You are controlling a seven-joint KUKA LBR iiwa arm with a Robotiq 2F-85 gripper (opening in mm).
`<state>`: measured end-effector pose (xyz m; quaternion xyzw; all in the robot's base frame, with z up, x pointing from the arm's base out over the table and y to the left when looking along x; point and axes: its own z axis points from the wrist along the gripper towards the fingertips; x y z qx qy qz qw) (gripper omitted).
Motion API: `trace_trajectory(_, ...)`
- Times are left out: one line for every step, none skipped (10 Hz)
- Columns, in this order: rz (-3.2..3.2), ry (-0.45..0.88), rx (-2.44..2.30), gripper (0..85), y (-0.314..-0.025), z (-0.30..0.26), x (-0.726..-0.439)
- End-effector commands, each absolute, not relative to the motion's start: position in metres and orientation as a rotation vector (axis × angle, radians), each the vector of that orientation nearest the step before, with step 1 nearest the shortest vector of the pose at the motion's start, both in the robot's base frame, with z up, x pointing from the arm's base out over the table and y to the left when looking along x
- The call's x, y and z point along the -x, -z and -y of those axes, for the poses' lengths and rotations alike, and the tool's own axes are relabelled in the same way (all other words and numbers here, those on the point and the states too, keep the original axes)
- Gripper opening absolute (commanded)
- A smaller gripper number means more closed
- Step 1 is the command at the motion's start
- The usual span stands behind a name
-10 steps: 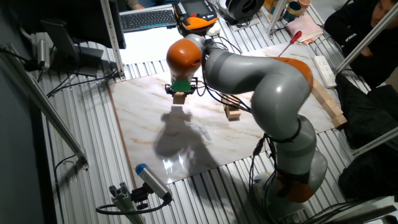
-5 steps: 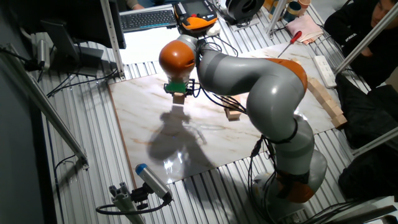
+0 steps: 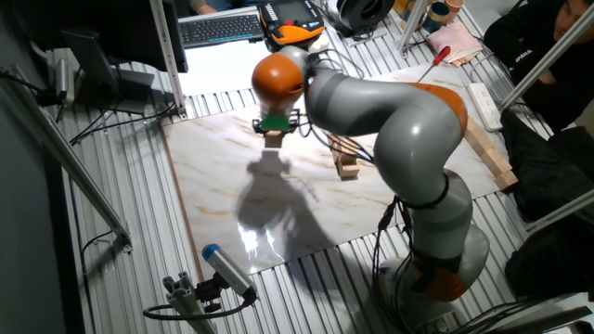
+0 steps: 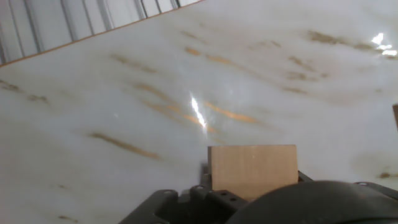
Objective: Stack the blocks into a pyramid shape
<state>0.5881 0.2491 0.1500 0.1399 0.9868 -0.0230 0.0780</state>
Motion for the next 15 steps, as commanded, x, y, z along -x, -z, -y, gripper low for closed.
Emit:
trace_trajectory(-2.959, 0.072, -0.395, 0.0, -0.151, -0.217, -0.591)
trace_trajectory(-2.964, 0.071, -0.352, 0.0, -0.151, -0.199, -0.593)
trace_trajectory(-2.965, 0.067, -0.304, 0.0, -0.149, -0.182, -0.593)
trace_trajectory(-2.963, 0.074, -0.27, 0.0, -0.147, -0.166, -0.591)
trace_trajectory(-2.966, 0.073, -0.25, 0.0, -0.145, -0.154, -0.589)
trace_trajectory(-2.969, 0.066, -0.231, 0.0, -0.145, -0.14, -0.586)
trace_trajectory(-2.981, 0.065, -0.23, 0.0, -0.144, -0.129, -0.584)
trace_trajectory(-2.981, 0.037, -0.189, 0.0, -0.14, -0.115, -0.58)
trace_trajectory(-2.976, 0.035, -0.161, 0.0, -0.135, -0.104, -0.577)
trace_trajectory(-2.975, 0.03, -0.147, 0.0, -0.13, -0.094, -0.575)
trace_trajectory(-2.976, 0.027, -0.14, 0.0, -0.128, -0.09, -0.574)
trace_trajectory(-2.972, 0.001, -0.149, 0.0, -0.127, -0.092, -0.575)
trace_trajectory(-2.97, 0.002, -0.167, 0.0, -0.13, -0.099, -0.579)
trace_trajectory(-2.981, 0.008, -0.205, 0.0, -0.132, -0.103, -0.582)
trace_trajectory(-2.986, 0.009, -0.258, 0.0, -0.132, -0.103, -0.582)
